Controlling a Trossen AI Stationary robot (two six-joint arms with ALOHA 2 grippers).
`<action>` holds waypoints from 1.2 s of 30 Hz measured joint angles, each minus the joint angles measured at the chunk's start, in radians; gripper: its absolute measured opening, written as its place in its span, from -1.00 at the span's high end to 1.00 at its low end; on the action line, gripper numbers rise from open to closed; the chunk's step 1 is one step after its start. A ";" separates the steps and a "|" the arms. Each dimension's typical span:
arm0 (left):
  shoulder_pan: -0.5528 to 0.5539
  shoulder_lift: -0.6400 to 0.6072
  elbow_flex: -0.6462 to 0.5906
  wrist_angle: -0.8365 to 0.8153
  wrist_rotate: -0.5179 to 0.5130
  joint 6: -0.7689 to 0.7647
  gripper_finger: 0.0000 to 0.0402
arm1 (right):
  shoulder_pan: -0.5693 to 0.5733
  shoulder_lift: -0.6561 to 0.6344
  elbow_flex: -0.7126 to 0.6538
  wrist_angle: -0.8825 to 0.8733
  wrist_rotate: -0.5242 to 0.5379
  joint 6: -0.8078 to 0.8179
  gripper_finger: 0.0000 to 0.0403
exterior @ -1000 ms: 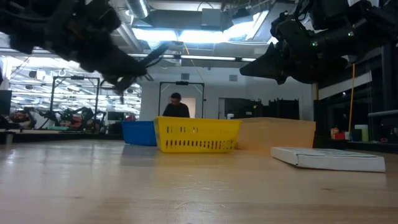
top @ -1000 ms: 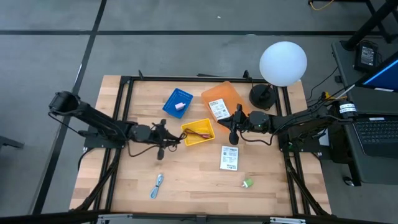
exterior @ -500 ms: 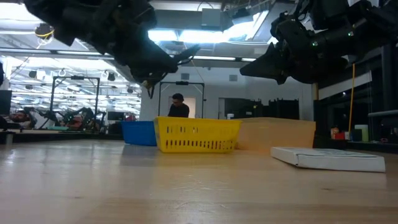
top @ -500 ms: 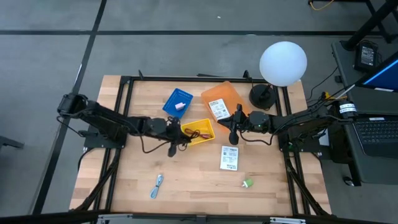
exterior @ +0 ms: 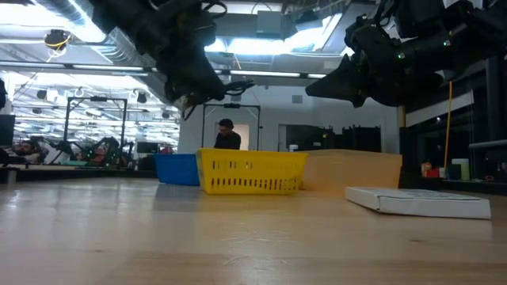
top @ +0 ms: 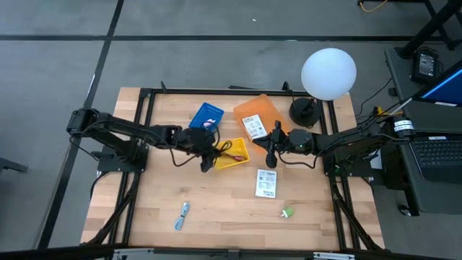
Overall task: Pick and place items into bin
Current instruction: Put the black USB cable into the yellow bin
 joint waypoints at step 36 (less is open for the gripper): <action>0.116 0.365 0.277 -0.176 0.175 0.076 0.76 | 0.000 0.000 0.000 0.013 0.000 -0.008 0.97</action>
